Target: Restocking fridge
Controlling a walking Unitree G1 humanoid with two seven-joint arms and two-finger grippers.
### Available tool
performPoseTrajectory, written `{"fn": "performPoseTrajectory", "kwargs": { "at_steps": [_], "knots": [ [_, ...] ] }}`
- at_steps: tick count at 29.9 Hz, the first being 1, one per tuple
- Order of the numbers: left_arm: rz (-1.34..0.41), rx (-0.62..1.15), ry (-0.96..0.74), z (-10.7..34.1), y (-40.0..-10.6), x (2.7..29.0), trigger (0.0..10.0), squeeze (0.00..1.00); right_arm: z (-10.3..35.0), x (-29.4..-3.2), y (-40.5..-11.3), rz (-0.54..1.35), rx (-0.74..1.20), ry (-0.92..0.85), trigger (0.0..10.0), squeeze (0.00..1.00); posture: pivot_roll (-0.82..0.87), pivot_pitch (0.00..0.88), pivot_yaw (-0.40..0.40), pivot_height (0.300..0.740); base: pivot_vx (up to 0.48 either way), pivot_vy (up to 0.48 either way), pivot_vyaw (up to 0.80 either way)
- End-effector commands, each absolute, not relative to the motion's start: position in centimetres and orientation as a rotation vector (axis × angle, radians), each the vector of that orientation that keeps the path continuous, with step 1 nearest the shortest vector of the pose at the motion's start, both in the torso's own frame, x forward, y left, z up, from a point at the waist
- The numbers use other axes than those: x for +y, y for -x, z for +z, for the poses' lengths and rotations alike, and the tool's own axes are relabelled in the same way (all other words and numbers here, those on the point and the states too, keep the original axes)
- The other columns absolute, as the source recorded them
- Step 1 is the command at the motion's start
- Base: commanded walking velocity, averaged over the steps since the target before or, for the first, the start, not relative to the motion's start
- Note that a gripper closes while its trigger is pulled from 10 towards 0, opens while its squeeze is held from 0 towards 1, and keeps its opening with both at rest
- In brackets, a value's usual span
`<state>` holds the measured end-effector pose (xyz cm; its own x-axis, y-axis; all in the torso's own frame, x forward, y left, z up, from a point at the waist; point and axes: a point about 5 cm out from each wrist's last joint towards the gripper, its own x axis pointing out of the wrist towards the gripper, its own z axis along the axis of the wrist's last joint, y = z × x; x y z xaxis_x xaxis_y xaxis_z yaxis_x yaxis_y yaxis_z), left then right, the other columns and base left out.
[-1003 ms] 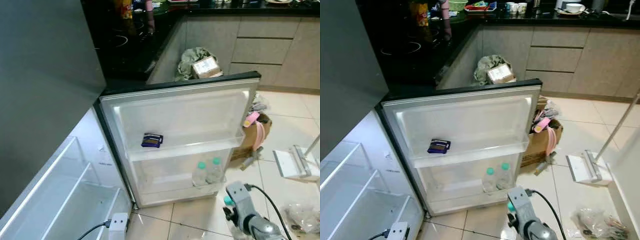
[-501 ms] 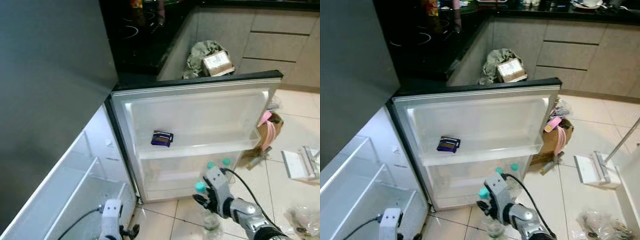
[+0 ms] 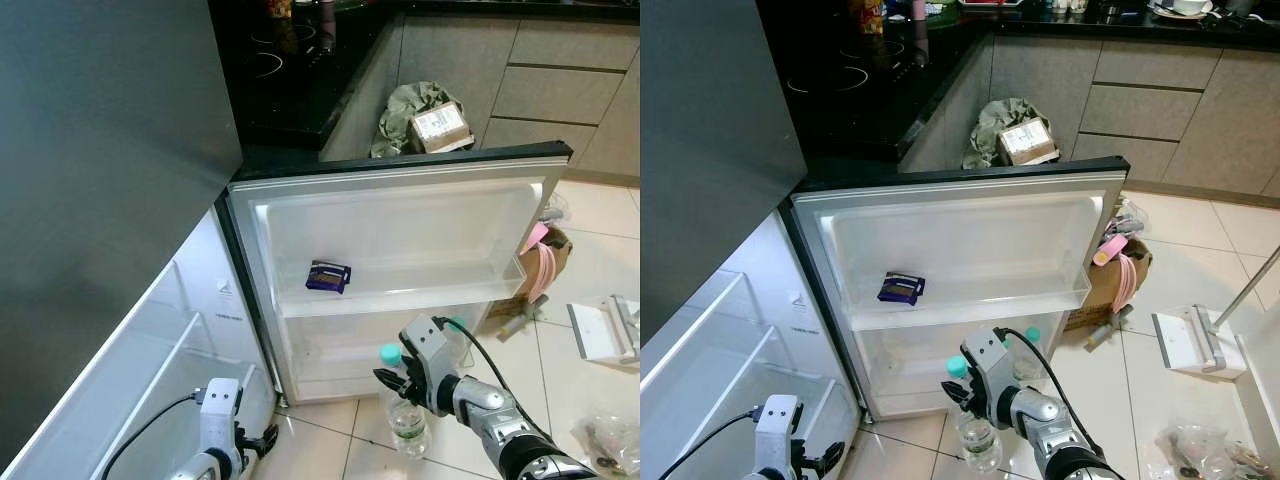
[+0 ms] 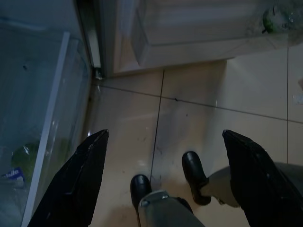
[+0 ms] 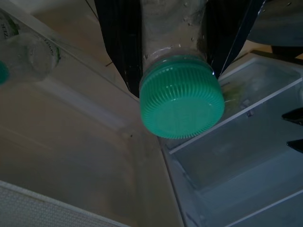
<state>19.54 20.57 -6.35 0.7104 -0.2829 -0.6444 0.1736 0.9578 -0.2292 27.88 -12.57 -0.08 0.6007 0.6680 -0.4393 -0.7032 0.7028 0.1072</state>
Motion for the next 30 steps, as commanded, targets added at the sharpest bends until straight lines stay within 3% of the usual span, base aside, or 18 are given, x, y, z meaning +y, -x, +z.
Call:
{"fn": "performPoseTrajectory", "kwargs": {
  "at_steps": [1, 4, 15, 30],
  "knots": [
    [-0.265, 0.794, 0.143, -7.0, -18.6, 20.4, 10.0, 0.00, 0.2, -12.5, -28.1, 0.805, 0.456, 0.080, 10.0, 0.00, -0.10, 0.000, 0.005, 0.740, 0.000, -0.472, 0.00],
    [-0.259, 0.806, 0.145, -7.2, -18.3, 20.1, 10.0, 0.00, 0.2, -12.4, -28.1, 0.809, 0.456, 0.080, 10.0, 0.00, -0.10, 0.000, 0.005, 0.740, 0.000, -0.472, 0.00],
    [-0.243, 0.834, 0.186, -7.9, -17.0, 19.7, 10.0, 0.00, 0.0, -11.2, -27.6, 0.871, 0.466, 0.073, 10.0, 0.00, -0.09, 0.000, 0.000, 0.740, 0.000, 0.000, 0.00],
    [-0.241, 0.704, 0.161, -6.3, -19.2, 20.9, 10.0, 0.00, 0.2, -10.1, -27.7, 0.901, 0.470, 0.063, 10.0, 0.00, -0.09, 0.000, 0.002, 0.706, 0.000, 0.000, 0.00]
  ]
}}
